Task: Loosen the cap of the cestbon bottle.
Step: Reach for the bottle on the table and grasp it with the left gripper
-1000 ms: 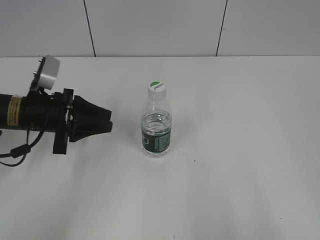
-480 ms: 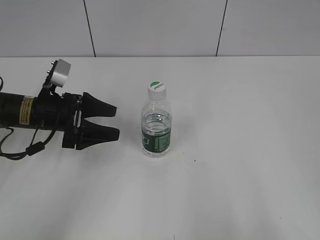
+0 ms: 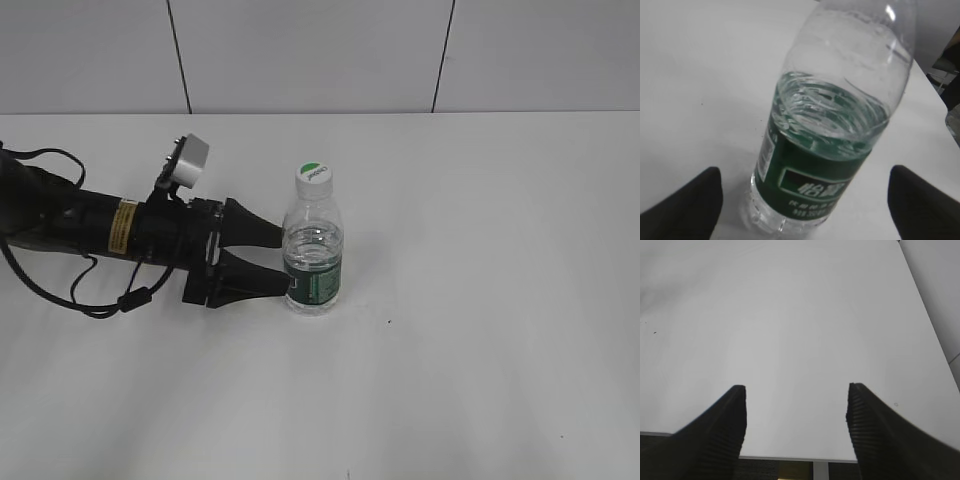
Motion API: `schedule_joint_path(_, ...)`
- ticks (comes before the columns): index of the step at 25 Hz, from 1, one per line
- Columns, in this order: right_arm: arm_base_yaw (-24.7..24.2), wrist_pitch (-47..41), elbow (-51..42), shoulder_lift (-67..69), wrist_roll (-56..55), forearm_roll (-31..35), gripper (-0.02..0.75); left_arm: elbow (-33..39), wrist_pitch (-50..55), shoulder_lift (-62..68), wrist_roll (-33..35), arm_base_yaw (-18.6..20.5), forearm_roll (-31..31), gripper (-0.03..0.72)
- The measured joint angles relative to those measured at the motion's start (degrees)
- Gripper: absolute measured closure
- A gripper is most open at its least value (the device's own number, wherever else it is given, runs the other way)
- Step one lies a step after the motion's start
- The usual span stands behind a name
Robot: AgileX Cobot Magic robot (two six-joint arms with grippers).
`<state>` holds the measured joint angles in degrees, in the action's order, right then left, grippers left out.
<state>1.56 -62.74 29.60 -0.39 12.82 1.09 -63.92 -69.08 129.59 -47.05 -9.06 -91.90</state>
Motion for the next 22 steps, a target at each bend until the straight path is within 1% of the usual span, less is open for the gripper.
schedule_joint_path(7, 0.0, 0.0, 0.0, 0.0, 0.0, 0.0, 0.253, -4.1, -0.1, 3.8, -0.2, -3.9, 0.5, 0.095)
schedule_joint_path(10, 0.0, 0.0, 0.0, 0.0, 0.0, 0.0, 0.253, -5.7, -0.1, 4.8, -0.2, -5.5, 1.6, 0.095)
schedule_joint_path(19, 0.0, 0.0, 0.0, 0.0, 0.0, 0.0, 0.253, -9.3, -0.1, 7.5, -0.2, -8.4, 2.9, 0.097)
schedule_joint_path(22, 0.0, 0.0, 0.0, 0.0, 0.0, 0.0, 0.253, -9.3, -0.1, 7.5, -0.2, -8.5, 3.1, 0.123)
